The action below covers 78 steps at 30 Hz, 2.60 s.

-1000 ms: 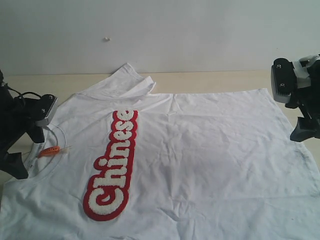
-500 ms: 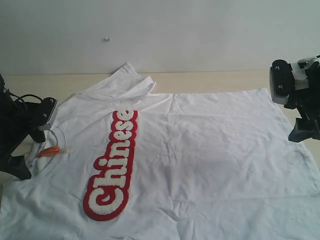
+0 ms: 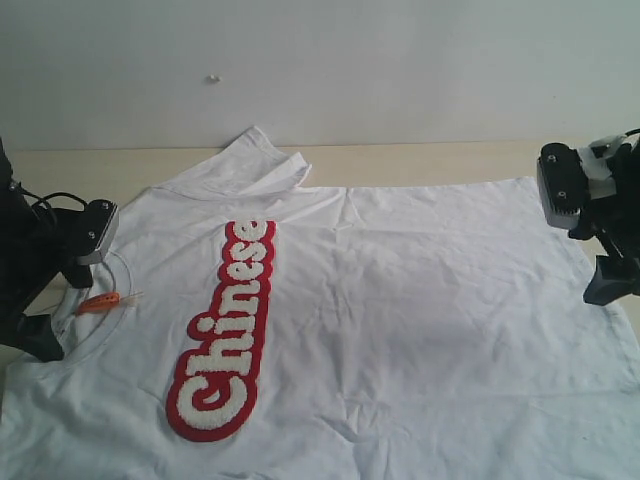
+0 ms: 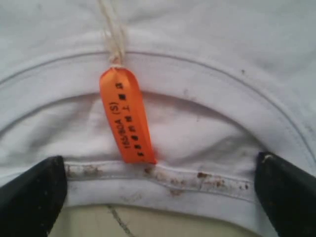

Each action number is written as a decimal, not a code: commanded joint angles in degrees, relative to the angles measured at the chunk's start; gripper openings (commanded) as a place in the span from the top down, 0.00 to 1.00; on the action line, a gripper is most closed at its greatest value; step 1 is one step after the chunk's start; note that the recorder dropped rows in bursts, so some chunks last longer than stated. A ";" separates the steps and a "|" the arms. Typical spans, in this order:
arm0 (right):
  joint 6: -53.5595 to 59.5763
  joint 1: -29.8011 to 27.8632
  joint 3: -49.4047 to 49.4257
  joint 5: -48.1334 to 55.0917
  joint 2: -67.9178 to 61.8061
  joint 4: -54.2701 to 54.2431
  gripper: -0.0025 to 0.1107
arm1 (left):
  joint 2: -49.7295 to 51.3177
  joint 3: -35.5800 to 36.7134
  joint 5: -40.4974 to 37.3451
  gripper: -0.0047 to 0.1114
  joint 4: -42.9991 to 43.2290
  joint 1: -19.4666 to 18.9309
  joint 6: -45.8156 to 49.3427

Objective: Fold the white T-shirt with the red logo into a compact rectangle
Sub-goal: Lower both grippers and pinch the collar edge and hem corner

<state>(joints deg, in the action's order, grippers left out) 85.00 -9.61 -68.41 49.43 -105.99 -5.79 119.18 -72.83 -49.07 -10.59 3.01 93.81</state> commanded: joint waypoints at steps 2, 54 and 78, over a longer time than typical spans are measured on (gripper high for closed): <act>5.12 -0.39 0.05 0.01 -1.56 2.38 0.29 | 1.65 0.38 -0.77 0.06 -0.21 -0.17 0.17; 8.91 -8.03 -12.21 4.83 -16.61 -2.11 0.29 | 1.65 0.18 -1.57 0.06 -1.48 -0.17 0.27; 3.78 -7.72 -12.21 4.86 -18.75 -1.30 0.29 | 3.36 0.18 -2.00 0.06 -1.78 -0.17 0.27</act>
<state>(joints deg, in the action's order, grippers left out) 91.38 -17.44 -80.71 54.28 -123.51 -7.55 120.02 -73.50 -49.96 -11.87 2.92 94.08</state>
